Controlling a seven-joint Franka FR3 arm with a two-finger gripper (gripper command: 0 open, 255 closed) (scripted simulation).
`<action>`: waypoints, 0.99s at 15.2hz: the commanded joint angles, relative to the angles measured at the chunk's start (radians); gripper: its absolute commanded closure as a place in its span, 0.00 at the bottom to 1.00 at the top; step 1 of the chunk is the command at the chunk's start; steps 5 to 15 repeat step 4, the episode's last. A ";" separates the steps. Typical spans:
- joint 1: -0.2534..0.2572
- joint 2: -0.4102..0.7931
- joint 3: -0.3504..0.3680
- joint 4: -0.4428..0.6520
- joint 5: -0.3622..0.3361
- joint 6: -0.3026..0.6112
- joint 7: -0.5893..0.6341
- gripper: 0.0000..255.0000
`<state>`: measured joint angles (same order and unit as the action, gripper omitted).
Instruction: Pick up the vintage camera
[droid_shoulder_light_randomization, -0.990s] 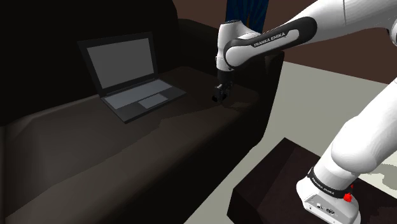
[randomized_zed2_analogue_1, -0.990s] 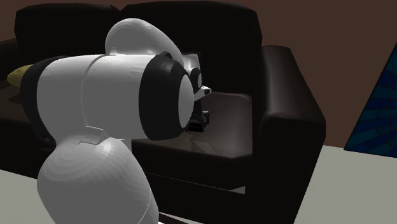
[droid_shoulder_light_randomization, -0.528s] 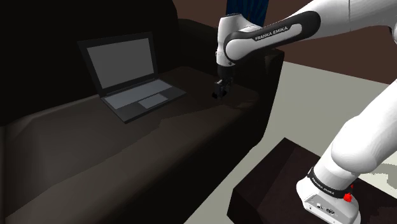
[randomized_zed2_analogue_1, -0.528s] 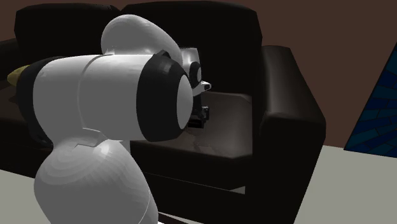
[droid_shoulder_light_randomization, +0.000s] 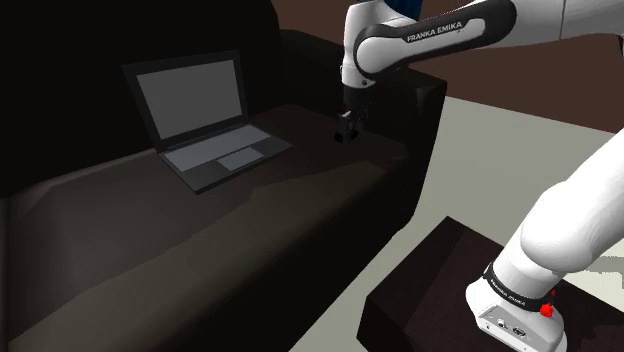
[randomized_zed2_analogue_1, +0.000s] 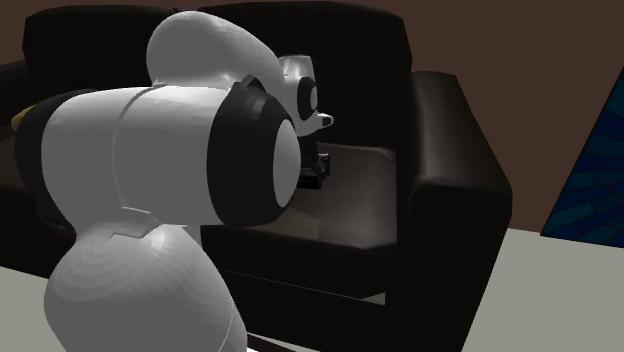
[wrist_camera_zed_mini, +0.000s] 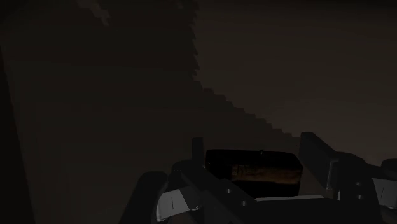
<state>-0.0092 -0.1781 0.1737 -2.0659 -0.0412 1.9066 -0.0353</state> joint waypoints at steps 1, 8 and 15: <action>0.001 -0.005 0.001 0.024 0.001 -0.029 0.000 1.00; 0.001 -0.006 0.001 0.038 0.002 -0.044 -0.001 1.00; 0.001 -0.006 0.001 0.038 0.002 -0.044 -0.001 1.00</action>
